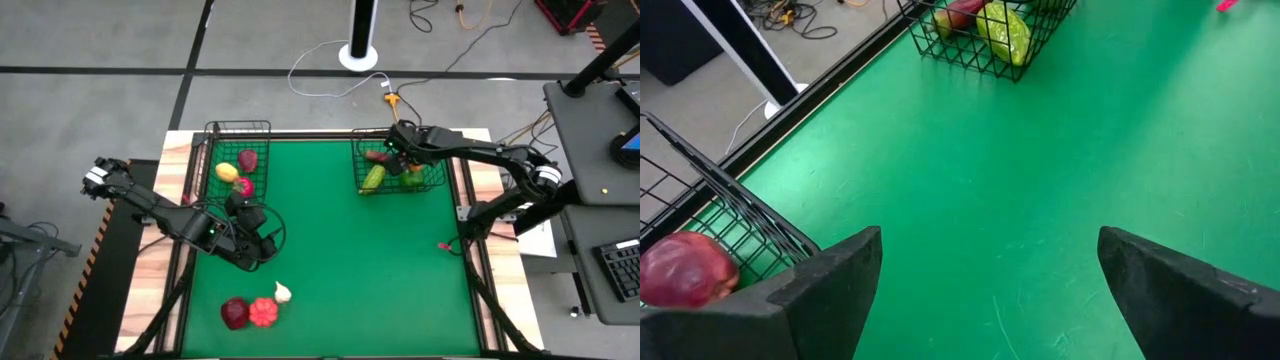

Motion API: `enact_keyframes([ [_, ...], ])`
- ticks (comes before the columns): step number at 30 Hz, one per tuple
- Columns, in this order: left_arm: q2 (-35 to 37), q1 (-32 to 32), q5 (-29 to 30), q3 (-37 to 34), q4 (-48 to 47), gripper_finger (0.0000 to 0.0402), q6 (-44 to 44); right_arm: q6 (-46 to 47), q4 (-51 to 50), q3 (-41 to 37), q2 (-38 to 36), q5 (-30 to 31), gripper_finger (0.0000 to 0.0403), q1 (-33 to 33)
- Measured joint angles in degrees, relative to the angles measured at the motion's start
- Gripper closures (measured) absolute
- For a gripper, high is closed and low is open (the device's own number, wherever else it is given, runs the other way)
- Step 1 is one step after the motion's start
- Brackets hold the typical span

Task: Sort produce into baskets
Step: Put the brown potato into the right wire basket, then put the white garlic into the right wire basket

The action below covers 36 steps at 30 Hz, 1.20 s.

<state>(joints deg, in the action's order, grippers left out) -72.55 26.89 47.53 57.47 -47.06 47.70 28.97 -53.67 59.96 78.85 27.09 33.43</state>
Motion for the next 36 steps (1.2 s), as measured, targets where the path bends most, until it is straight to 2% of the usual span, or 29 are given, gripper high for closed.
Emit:
enact_keyframes([
  [9,0.0,0.0,0.0,0.0,0.0,0.0051,0.0,-0.3,0.1,0.3,0.0,0.0,0.0091,0.0],
  [20,0.0,0.0,-0.6,0.0,0.3,0.0051,1.1,-0.5,0.3,0.3,-1.9,-0.4,0.0100,-0.6],
  [23,0.0,0.0,-3.6,0.0,0.7,0.0051,1.2,-0.5,0.3,0.3,-3.7,-0.5,0.0101,-1.8],
  [28,0.0,0.0,-11.9,0.0,1.2,0.0051,1.0,0.3,0.5,0.4,-7.7,-0.5,0.0097,-5.0],
  [36,0.0,0.1,-21.1,0.0,1.4,0.0051,1.0,1.0,3.2,0.4,-11.4,-0.5,0.0101,-13.5],
])
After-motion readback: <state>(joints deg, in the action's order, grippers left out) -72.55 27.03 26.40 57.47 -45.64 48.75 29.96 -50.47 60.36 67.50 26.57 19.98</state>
